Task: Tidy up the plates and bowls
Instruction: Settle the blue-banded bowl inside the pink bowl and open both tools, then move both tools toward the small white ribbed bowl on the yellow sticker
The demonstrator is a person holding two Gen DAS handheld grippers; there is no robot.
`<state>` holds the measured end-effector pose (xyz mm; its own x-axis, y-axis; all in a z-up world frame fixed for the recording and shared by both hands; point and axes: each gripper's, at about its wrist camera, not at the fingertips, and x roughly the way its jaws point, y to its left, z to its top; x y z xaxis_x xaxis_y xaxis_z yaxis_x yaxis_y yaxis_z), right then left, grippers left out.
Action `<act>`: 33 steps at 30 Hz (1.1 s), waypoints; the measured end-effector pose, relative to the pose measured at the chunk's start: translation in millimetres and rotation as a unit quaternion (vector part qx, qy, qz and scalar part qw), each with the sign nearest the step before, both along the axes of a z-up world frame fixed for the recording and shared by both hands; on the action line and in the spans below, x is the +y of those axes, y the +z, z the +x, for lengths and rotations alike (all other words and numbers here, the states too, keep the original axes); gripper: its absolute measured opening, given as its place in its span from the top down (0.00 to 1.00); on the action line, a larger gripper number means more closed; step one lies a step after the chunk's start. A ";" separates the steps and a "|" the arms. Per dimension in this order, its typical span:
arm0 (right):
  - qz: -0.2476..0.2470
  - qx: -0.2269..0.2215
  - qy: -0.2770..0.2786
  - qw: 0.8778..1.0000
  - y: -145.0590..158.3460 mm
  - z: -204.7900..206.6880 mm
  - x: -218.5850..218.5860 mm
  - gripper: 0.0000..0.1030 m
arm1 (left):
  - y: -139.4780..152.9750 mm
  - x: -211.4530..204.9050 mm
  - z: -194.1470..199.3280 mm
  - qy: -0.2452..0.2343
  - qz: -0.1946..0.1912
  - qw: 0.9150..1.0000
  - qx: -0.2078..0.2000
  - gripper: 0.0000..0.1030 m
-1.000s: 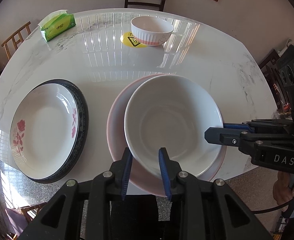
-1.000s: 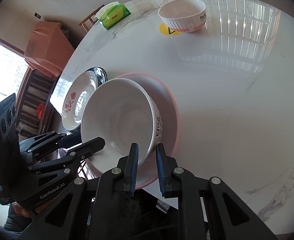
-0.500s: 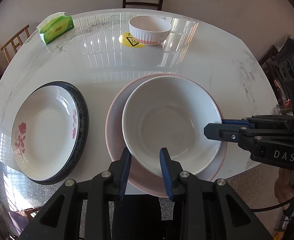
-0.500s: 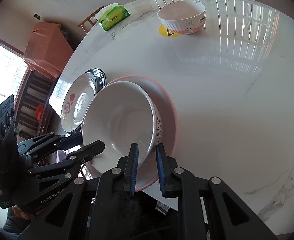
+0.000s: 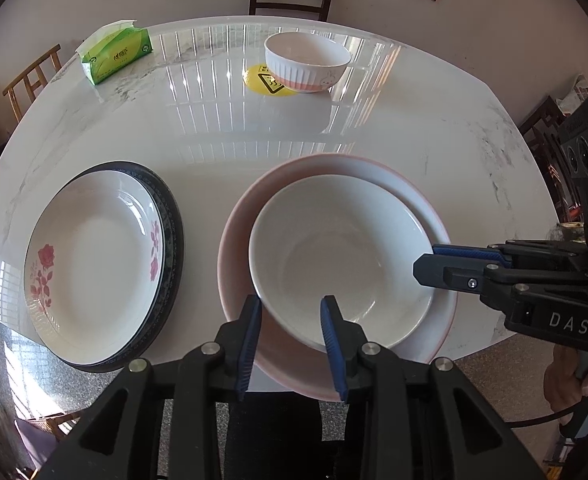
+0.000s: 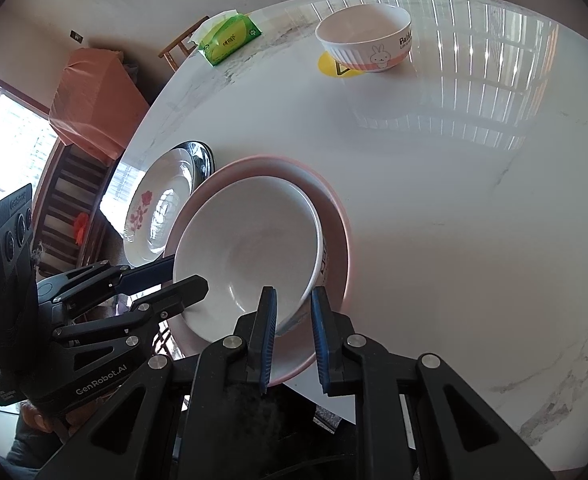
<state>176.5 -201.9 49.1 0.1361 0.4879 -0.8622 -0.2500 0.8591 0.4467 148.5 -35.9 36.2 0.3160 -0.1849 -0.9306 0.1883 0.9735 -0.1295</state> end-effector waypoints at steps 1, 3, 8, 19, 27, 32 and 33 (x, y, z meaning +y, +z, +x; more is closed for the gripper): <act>0.004 0.001 -0.001 1.000 -0.3 0.3 -0.9 0.84 | 0.6 -0.1 -0.2 -0.002 0.000 1.000 0.000 0.70; 0.015 0.004 -0.004 1.000 -0.8 0.2 -3.7 0.83 | 2.6 0.6 -0.7 -0.005 0.001 1.000 -0.002 0.69; 0.058 -0.006 -0.020 0.998 2.5 -1.0 -17.8 0.77 | 14.1 10.0 -1.8 -0.007 -0.019 1.000 -0.015 0.66; -0.001 -0.083 -0.087 0.993 26.9 22.7 -61.3 0.53 | 51.8 25.0 20.3 0.014 -0.031 0.995 -0.095 0.41; -0.050 -0.117 -0.138 0.982 45.7 79.2 -81.8 0.07 | 64.4 17.8 69.3 -0.013 -0.038 0.990 -0.137 0.31; -0.018 -0.141 -0.152 0.978 54.1 112.1 -91.5 0.06 | 50.3 12.1 120.9 -0.016 -0.054 0.991 -0.118 0.31; -0.025 -0.134 -0.156 0.978 51.7 119.0 -91.5 0.07 | 46.0 11.2 131.7 -0.013 -0.052 0.992 -0.118 0.31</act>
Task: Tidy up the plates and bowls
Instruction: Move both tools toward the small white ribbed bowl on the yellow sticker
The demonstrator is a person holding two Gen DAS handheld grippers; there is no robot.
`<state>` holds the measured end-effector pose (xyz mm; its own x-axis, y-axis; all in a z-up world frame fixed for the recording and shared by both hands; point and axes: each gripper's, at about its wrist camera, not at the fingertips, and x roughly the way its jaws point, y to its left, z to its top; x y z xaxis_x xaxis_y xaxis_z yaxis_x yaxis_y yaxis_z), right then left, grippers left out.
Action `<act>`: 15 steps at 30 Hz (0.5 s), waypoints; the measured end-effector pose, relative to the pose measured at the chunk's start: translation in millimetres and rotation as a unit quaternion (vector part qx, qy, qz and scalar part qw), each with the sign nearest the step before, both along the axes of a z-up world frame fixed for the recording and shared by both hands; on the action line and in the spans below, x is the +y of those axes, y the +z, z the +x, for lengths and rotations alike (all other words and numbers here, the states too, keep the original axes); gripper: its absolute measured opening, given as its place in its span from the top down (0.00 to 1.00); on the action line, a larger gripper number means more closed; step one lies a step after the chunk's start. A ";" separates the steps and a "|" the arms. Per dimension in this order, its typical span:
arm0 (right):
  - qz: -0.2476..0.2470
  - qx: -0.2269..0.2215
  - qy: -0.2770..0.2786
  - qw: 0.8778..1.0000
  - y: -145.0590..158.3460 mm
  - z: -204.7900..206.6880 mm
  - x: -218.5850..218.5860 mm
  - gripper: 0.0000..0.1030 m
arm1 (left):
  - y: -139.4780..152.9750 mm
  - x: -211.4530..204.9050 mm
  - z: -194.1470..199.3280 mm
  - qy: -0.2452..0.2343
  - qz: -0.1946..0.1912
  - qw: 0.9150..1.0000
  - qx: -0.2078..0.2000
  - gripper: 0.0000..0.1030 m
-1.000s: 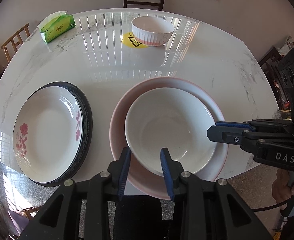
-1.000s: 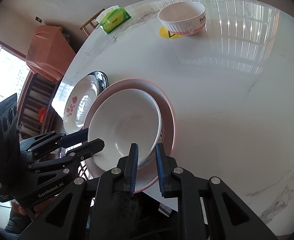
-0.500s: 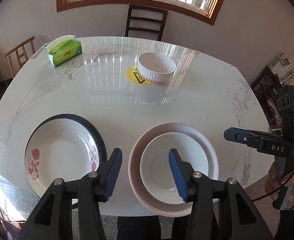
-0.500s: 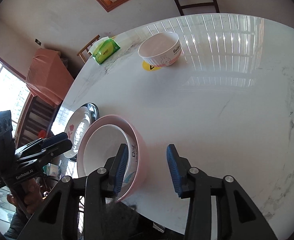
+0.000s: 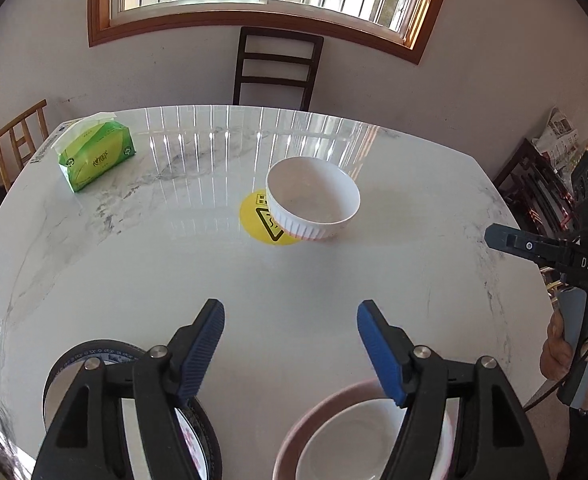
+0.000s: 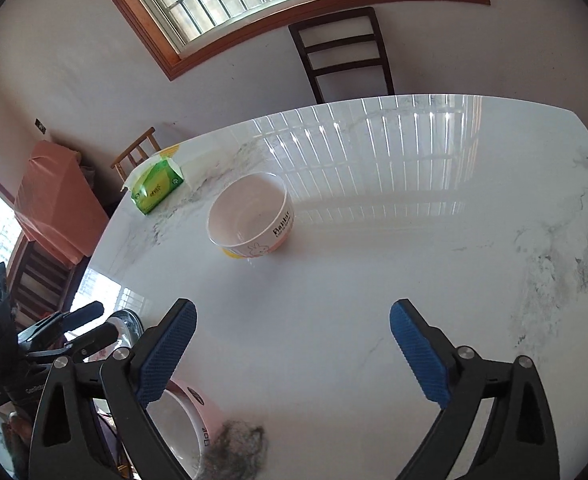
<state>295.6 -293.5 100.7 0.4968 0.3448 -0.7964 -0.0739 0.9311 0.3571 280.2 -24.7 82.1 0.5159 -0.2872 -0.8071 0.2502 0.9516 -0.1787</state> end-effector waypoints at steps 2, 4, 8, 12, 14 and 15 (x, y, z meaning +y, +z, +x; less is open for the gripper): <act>0.005 0.017 -0.005 1.000 -7.2 14.5 1.2 0.17 | -9.4 -1.2 22.7 -0.001 -0.009 1.000 0.014 0.31; 0.014 0.036 0.009 0.999 -17.2 31.4 8.2 0.37 | -18.6 -2.9 44.9 0.002 -0.005 1.000 0.031 0.31; 0.026 0.046 0.026 0.998 -30.8 62.9 19.1 0.53 | -33.4 2.7 80.9 0.011 -0.044 0.998 0.052 0.32; 0.040 0.056 0.029 0.997 -40.2 88.5 27.9 0.53 | -43.4 5.3 108.8 0.020 -0.059 0.996 0.067 0.32; 0.035 0.062 0.032 0.997 -46.4 96.9 35.7 0.55 | -46.8 5.3 118.9 0.023 -0.070 0.995 0.073 0.32; 0.031 0.064 0.029 0.997 -49.8 100.9 37.7 0.56 | -48.4 3.5 124.0 0.023 -0.071 0.994 0.077 0.32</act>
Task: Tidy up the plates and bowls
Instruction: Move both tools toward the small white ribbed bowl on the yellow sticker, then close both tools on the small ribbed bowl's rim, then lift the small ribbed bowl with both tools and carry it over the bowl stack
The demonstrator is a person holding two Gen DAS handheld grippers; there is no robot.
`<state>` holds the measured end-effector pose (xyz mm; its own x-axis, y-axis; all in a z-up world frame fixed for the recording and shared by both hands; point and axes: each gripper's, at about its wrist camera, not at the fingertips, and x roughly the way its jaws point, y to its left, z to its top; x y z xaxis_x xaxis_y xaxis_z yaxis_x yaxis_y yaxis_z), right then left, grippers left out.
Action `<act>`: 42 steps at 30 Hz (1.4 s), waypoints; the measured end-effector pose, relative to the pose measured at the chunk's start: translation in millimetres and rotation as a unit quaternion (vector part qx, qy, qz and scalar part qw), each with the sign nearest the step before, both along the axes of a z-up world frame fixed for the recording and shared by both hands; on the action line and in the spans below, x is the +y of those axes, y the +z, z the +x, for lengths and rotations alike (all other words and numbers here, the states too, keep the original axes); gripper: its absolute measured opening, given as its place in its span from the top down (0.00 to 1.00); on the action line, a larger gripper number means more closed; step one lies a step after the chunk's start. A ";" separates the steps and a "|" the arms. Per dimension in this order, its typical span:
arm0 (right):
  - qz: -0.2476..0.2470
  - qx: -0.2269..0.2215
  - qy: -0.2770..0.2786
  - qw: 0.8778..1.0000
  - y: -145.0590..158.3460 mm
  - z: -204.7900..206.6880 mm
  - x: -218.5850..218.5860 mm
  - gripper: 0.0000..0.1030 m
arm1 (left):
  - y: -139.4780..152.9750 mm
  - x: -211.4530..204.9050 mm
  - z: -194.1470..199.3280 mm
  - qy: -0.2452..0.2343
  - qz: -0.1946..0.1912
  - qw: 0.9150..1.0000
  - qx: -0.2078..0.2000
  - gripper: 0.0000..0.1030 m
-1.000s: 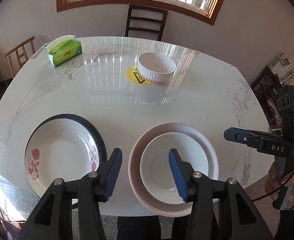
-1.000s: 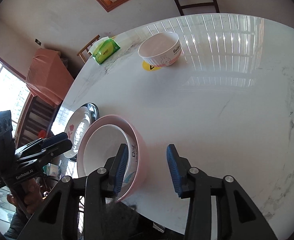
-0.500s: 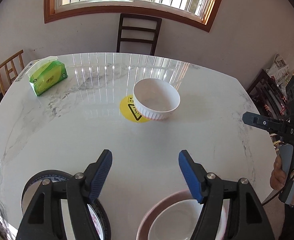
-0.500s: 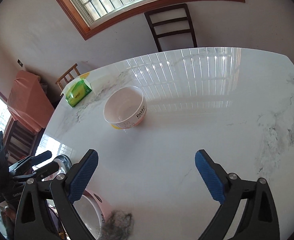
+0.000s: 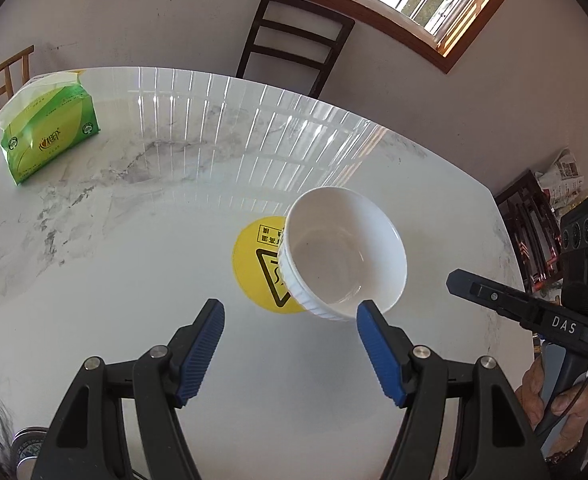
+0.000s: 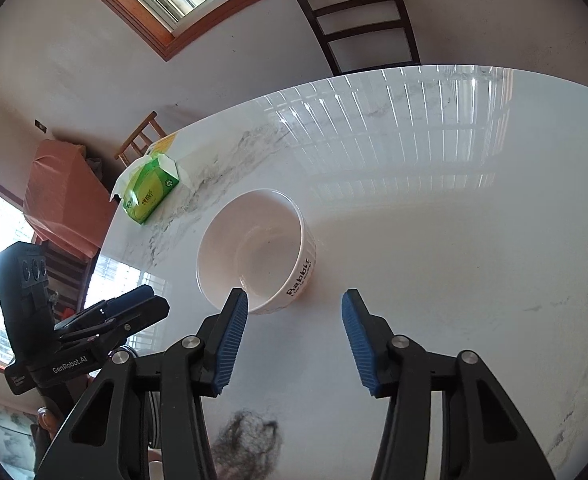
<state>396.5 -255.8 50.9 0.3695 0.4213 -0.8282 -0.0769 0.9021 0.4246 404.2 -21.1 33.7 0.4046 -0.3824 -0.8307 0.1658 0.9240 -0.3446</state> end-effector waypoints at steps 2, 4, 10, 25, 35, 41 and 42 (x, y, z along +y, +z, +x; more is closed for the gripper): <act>0.004 0.008 0.002 1.000 -7.2 7.7 4.7 0.58 | -5.0 -4.3 9.8 0.003 0.006 1.000 0.013 0.34; -0.002 0.017 0.001 1.000 -12.5 13.5 8.8 0.59 | -11.4 -5.8 18.9 0.007 -0.010 0.999 0.031 0.48; -0.004 0.029 -0.002 1.000 -22.7 28.3 14.1 0.59 | -28.4 -8.6 34.3 0.021 -0.013 0.998 0.055 0.56; 0.022 0.068 0.008 0.997 -44.1 20.4 11.5 0.85 | -27.6 -40.8 28.3 0.034 0.055 0.997 0.046 0.87; 0.043 0.064 0.029 0.997 -6.2 -39.2 7.8 0.85 | 9.4 -41.9 -42.9 0.029 0.054 0.997 0.038 0.87; 0.046 0.050 0.047 0.997 22.7 -85.1 13.3 0.84 | 38.5 -37.3 -95.6 0.031 0.046 0.998 0.022 0.87; 0.045 0.047 0.050 0.997 27.3 -92.9 14.9 0.84 | 43.6 -36.1 -103.1 0.030 0.043 0.998 0.021 0.87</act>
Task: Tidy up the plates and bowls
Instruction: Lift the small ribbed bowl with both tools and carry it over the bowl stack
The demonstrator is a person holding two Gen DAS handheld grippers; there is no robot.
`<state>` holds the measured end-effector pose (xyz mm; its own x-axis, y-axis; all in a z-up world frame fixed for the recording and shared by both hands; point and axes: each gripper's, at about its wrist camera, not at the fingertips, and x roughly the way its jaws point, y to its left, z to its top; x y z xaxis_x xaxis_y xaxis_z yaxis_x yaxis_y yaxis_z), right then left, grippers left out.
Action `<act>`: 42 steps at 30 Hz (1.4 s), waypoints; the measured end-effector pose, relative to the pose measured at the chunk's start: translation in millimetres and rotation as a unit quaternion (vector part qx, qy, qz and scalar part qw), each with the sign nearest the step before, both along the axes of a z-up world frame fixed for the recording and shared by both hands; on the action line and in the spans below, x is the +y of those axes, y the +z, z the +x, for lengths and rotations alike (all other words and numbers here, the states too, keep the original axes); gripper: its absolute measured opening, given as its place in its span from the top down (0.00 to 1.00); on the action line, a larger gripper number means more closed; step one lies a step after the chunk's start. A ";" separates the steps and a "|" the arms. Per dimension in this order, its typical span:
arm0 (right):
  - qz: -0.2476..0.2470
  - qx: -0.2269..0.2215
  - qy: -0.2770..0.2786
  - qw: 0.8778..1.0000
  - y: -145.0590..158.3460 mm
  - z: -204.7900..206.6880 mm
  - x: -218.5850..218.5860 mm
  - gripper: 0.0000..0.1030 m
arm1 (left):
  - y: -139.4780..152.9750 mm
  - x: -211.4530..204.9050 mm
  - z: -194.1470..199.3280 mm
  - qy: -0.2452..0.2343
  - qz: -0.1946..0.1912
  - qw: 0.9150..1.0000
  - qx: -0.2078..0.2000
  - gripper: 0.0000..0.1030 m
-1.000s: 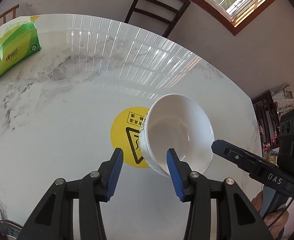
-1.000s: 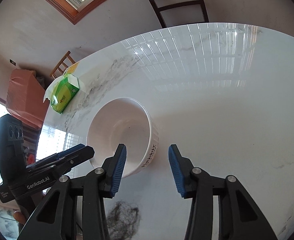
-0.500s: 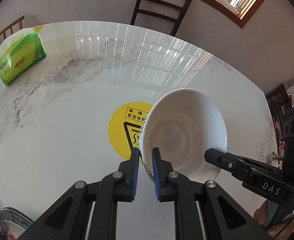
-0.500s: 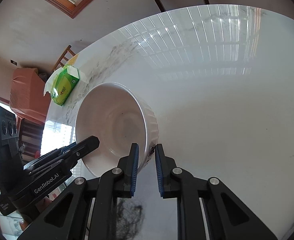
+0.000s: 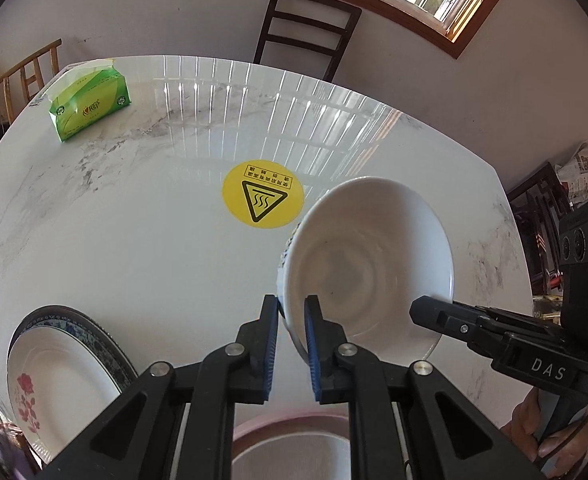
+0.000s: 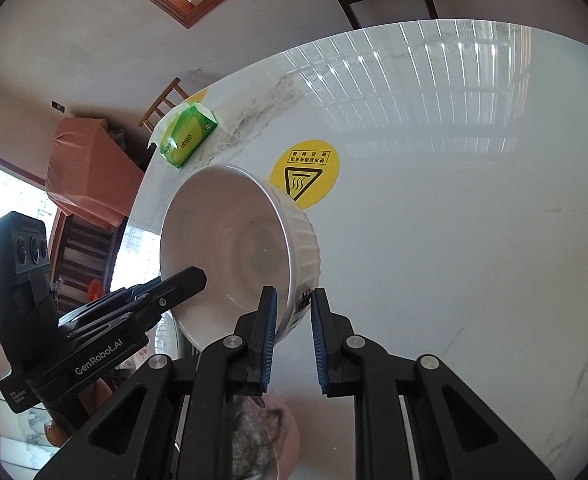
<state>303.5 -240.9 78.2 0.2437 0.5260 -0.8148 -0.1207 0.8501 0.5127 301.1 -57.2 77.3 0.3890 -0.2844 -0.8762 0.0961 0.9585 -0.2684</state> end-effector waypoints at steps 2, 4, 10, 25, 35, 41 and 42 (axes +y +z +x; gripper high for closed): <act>0.001 -0.005 0.004 1.000 8.6 -15.0 1.9 0.84 | 9.0 3.8 -17.4 0.000 -0.004 1.000 -0.003 0.87; -0.001 -0.011 0.011 1.000 16.1 -29.4 3.9 0.84 | 16.4 4.9 -32.4 -0.002 -0.006 1.000 -0.007 0.87; 0.005 -0.012 0.020 1.000 26.2 -65.7 7.3 0.84 | 26.8 12.2 -72.2 -0.003 -0.011 1.000 -0.006 0.87; -0.007 -0.004 0.037 0.999 21.9 -123.2 19.2 0.84 | 19.4 25.7 -133.6 -0.006 -0.009 1.000 0.010 0.86; -0.014 0.009 0.046 0.999 12.8 -135.6 29.8 0.84 | 8.2 33.2 -150.0 -0.002 -0.008 1.000 0.029 0.86; -0.018 0.012 0.048 0.999 10.3 -137.2 32.5 0.84 | 2.6 36.4 -153.7 0.000 -0.011 0.999 0.038 0.86; -0.018 0.013 0.048 0.999 9.5 -137.4 33.2 0.84 | 1.9 36.6 -153.6 0.000 -0.011 0.999 0.039 0.86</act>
